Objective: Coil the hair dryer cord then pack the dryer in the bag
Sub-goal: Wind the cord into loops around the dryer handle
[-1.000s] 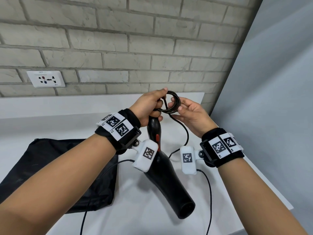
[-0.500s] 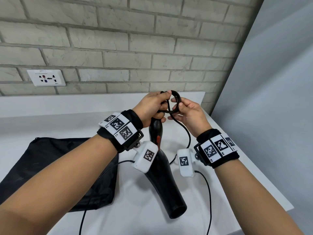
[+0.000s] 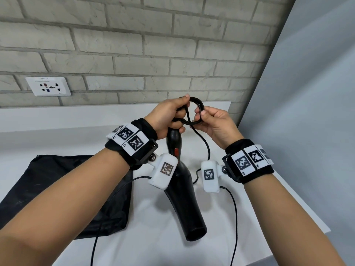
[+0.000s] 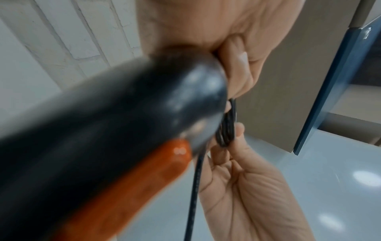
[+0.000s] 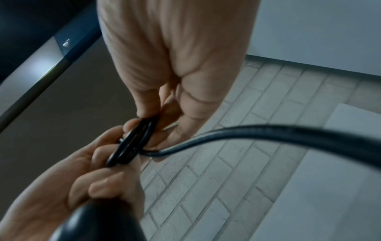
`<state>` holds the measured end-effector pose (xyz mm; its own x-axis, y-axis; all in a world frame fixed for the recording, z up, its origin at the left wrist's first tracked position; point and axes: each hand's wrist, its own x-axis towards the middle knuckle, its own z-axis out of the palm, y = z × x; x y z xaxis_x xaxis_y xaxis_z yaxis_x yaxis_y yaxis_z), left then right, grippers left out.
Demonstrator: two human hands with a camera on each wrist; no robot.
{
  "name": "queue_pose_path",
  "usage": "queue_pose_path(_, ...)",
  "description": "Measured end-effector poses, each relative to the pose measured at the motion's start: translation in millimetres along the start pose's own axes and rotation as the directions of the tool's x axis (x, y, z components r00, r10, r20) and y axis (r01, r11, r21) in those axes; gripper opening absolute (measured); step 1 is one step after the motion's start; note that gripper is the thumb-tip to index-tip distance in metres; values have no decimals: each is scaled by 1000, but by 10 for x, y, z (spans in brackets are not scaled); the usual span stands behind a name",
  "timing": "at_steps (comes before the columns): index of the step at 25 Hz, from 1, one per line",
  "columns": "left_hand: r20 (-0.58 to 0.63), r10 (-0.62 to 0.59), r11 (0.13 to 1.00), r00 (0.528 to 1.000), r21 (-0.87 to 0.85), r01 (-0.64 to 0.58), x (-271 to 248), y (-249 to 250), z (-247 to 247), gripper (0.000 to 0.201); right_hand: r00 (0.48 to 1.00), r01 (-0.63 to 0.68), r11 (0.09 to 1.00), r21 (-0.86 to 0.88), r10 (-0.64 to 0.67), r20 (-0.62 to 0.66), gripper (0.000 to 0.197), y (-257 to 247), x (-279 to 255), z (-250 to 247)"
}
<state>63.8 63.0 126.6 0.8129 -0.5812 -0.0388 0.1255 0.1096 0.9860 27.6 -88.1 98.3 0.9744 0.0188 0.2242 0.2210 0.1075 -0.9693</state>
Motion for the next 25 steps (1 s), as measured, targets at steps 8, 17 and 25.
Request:
queue_pose_path(8,-10,32,999,999,11,-31,-7,-35,-46,30,985,-110,989,-102,122,124,29,144,-65,5)
queue_pose_path(17,98,-63,994,993,98,54,-65,-5,8,42,991,-126,868,-480,84,-107,34,67,126,-52)
queue_pose_path(25,-3,-60,981,998,186,60,-2,-76,90,33,960,-54,574,-817,-194,-199,23,-276,278,-33)
